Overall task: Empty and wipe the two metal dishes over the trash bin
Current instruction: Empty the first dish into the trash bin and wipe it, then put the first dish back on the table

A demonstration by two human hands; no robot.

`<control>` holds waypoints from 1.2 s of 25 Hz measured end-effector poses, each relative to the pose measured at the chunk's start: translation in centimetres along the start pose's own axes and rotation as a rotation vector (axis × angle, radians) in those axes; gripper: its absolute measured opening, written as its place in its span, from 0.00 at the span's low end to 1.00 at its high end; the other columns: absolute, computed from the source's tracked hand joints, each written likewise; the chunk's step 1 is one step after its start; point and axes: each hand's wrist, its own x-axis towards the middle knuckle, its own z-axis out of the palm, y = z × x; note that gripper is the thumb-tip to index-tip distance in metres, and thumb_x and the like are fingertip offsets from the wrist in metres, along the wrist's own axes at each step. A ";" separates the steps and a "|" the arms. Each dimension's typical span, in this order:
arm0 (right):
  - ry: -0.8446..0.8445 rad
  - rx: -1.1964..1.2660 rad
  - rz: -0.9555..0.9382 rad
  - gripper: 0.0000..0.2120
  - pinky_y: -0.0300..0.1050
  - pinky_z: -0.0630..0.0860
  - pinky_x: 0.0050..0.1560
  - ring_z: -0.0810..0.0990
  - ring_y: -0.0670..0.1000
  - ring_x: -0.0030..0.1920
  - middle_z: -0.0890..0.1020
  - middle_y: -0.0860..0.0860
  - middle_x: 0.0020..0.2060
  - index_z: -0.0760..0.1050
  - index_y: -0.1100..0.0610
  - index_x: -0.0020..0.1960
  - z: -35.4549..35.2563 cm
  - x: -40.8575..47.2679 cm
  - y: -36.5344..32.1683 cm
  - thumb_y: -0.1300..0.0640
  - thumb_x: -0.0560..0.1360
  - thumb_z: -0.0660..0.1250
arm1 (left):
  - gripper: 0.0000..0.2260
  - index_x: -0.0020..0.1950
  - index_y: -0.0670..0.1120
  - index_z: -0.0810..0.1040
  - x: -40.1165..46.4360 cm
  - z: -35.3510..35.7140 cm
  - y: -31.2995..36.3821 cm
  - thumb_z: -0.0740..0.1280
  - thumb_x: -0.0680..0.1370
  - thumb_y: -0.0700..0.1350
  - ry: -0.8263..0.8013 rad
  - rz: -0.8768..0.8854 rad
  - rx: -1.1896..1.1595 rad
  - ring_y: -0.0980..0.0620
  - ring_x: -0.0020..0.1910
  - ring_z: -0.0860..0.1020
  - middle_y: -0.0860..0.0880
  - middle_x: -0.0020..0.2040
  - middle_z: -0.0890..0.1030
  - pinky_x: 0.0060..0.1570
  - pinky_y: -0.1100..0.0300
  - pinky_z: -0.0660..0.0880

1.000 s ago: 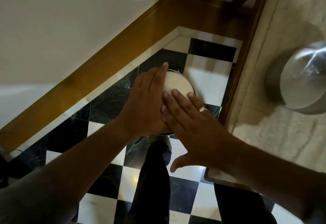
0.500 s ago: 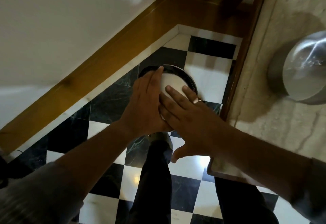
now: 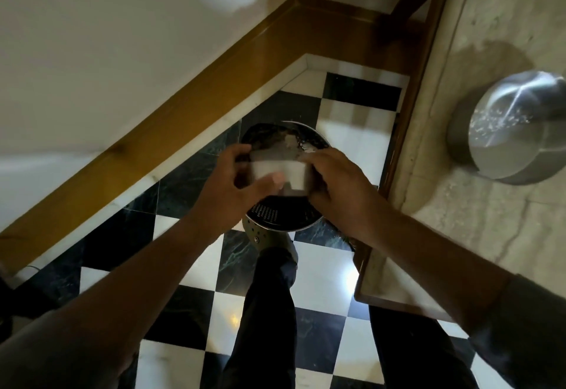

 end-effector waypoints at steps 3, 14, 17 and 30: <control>0.052 0.220 0.312 0.22 0.31 0.73 0.50 0.75 0.51 0.58 0.75 0.51 0.56 0.69 0.57 0.70 0.5 0.7 -0.7 0.62 0.77 0.65 | 0.31 0.68 0.48 0.70 0.1 -0.4 -0.1 0.69 0.70 0.61 0.175 -0.220 -0.236 0.45 0.61 0.80 0.44 0.64 0.78 0.57 0.49 0.81; 0.247 0.612 0.571 0.15 0.55 0.84 0.51 0.80 0.51 0.46 0.80 0.48 0.45 0.75 0.59 0.64 -3.7 -1.4 -4.0 0.61 0.78 0.62 | 0.18 0.71 0.51 0.72 -3.4 2.5 9.8 0.62 0.81 0.51 0.302 -0.279 -0.335 0.41 0.63 0.77 0.44 0.67 0.77 0.54 0.42 0.82; 0.352 0.633 0.531 0.12 0.59 0.83 0.51 0.82 0.53 0.48 0.82 0.50 0.44 0.79 0.57 0.58 -8.6 -3.2 -4.4 0.59 0.76 0.62 | 0.15 0.68 0.53 0.74 -5.3 5.4 14.6 0.61 0.82 0.50 0.286 -0.160 -0.328 0.44 0.61 0.79 0.45 0.64 0.79 0.51 0.45 0.83; 0.649 0.828 0.678 0.07 0.51 0.85 0.45 0.84 0.54 0.46 0.83 0.54 0.46 0.80 0.56 0.49 -22.5 -14.2 4.7 0.63 0.78 0.63 | 0.12 0.65 0.56 0.77 -6.9 23.3 25.2 0.60 0.82 0.50 0.097 -0.152 -0.263 0.49 0.57 0.79 0.49 0.61 0.79 0.49 0.45 0.83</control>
